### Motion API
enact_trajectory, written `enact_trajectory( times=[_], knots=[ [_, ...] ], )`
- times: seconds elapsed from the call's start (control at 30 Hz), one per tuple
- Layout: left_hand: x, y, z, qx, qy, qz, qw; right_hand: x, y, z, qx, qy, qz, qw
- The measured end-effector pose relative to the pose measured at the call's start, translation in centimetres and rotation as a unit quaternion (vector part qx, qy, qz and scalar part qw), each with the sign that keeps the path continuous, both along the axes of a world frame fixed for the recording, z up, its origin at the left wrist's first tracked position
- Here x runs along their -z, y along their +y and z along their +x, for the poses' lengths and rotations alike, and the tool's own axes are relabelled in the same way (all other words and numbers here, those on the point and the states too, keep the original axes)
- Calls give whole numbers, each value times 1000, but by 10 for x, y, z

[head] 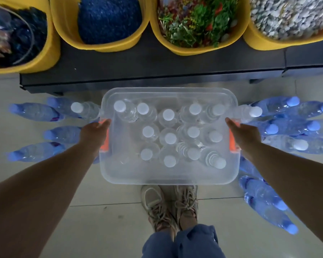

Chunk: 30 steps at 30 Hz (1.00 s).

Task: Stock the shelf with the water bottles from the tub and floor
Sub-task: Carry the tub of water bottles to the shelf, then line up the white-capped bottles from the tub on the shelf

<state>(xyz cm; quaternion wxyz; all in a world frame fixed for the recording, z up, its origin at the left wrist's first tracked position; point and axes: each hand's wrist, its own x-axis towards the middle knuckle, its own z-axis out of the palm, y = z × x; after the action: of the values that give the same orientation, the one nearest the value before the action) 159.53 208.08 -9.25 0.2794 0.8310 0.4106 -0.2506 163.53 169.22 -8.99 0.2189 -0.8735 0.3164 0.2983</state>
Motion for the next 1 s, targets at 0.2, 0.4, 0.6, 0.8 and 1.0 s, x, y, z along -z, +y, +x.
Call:
enact_trajectory(
  times=[0.2, 0.4, 0.6, 0.8, 1.0],
  knots=[
    [27, 6, -7, -8, 34, 18, 999, 25, 4, -2, -9, 6, 0, 1000],
    [43, 8, -15, -16, 43, 18, 999, 38, 1, -6, -17, 5, -3, 1000],
    [48, 15, -17, -45, 50, -14, 998, 41, -2, -6, -35, 11, 0, 999],
    [2, 1, -9, 2, 50, -69, 996, 4, -13, -3, -141, 41, 25, 989],
    [-60, -44, -7, 273, 37, 13, 961, -52, 3, -7, -190, -36, 77, 978]
  ],
)
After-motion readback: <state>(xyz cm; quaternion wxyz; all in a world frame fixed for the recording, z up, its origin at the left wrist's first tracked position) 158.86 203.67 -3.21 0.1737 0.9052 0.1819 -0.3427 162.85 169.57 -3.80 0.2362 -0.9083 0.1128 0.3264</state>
